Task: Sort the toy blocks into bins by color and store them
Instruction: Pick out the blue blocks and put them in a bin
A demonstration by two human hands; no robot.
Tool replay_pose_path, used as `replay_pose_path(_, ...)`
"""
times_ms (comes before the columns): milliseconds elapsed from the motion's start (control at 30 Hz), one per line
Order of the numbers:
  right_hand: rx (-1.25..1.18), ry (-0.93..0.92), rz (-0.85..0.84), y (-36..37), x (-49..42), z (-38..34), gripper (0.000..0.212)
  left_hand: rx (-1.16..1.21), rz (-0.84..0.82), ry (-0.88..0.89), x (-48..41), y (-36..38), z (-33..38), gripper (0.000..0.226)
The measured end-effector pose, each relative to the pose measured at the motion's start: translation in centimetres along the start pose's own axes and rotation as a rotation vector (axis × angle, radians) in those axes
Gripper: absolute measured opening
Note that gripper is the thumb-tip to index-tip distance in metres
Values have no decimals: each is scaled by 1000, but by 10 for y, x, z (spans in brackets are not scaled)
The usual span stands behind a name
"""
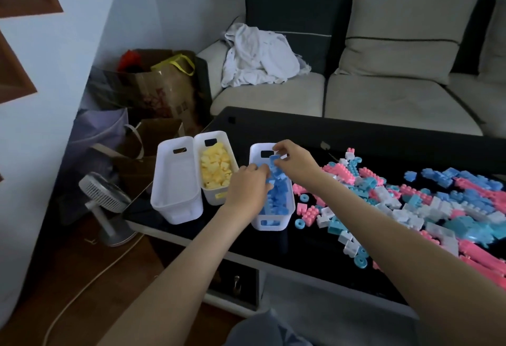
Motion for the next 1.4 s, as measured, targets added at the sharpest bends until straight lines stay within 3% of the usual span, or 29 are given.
replay_pose_path(200, -6, -11, 11, -6, -1, 5, 24, 139, -39, -86, -8, 0, -5, 29)
replay_pose_path(533, -154, 54, -40, -6, 0, 7, 21, 45, 7, -36, -13, -2, -8, 17)
replay_pose_path(633, -192, 60, -65, -6, -1, 7, 16, 32, -5, -33, -14, -2, -7, 28)
replay_pose_path(733, -229, 75, -110, -7, 1, 3, 18, 61, -37, -24, -17, 0, -5, 36)
replay_pose_path(867, -322, 31, -220, -11, 4, -2, 24, 107, -23, -94, -22, -2, -7, 25)
replay_pose_path(1067, -209, 21, -293, -16, 3, 4, 32, -2, -107, -87, -24, -1, -10, 23)
replay_pose_path(1167, -97, -25, -256, -18, 5, 6, 28, 218, -84, -183, -29, -4, -13, 10)
replay_pose_path(1267, -96, -33, -273, -21, 8, 6, 36, 411, 46, -300, -38, -12, -14, 22)
replay_pose_path(1400, 5, -80, -247, -38, 12, 15, 43, 455, 20, -190, -48, -11, 22, 30)
Point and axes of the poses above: each hand's wrist, its own x-axis away from the middle knuckle, its own y-axis out of the palm, z = x × y, the point moved 2 cm from there along -x, towards the middle knuckle, and after that the axes turned 10 degrees about z, right-handed, at the moved point
